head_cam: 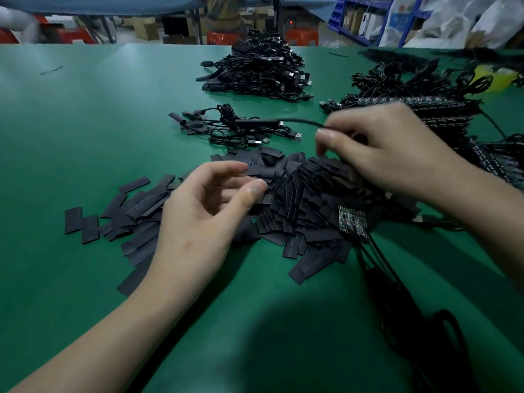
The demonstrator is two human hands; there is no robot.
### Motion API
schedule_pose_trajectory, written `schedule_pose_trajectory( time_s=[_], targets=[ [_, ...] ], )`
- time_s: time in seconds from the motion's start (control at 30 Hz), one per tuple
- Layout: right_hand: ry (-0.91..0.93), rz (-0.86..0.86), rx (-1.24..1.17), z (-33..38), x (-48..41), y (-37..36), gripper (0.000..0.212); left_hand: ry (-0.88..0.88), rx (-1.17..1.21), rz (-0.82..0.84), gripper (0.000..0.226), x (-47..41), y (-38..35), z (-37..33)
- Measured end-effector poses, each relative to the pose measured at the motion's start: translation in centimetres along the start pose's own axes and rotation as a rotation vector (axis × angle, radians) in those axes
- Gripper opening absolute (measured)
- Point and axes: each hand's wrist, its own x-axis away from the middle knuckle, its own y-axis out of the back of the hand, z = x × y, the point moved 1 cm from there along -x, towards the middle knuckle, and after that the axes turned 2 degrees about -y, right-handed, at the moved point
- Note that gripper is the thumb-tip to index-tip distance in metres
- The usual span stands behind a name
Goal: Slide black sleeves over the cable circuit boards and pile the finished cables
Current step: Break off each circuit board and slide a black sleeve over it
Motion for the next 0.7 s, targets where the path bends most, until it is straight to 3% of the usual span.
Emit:
schedule_pose_trajectory(
  time_s=[0.2, 0.4, 0.57, 0.7],
  targets=[
    [-0.007, 0.023, 0.155, 0.0, -10.8, -4.0, 0.034, -0.075, -0.22, 0.141, 0.025, 0.9, -0.6, -0.3],
    [0.012, 0.153, 0.242, 1.4, -20.1, -8.6, 0.034, -0.084, -0.259, 0.158, 0.024, 0.6, -0.6, -0.3],
    [0.053, 0.302, 0.311, 2.4, -22.1, -10.8, 0.04, -0.073, -0.263, 0.17, 0.015, 0.4, -0.3, -0.1],
    [0.059, 0.234, 0.242, 2.6, -20.0, -10.0, 0.039, -0.091, -0.278, 0.179, 0.006, 0.4, -0.1, 0.0]
  ],
)
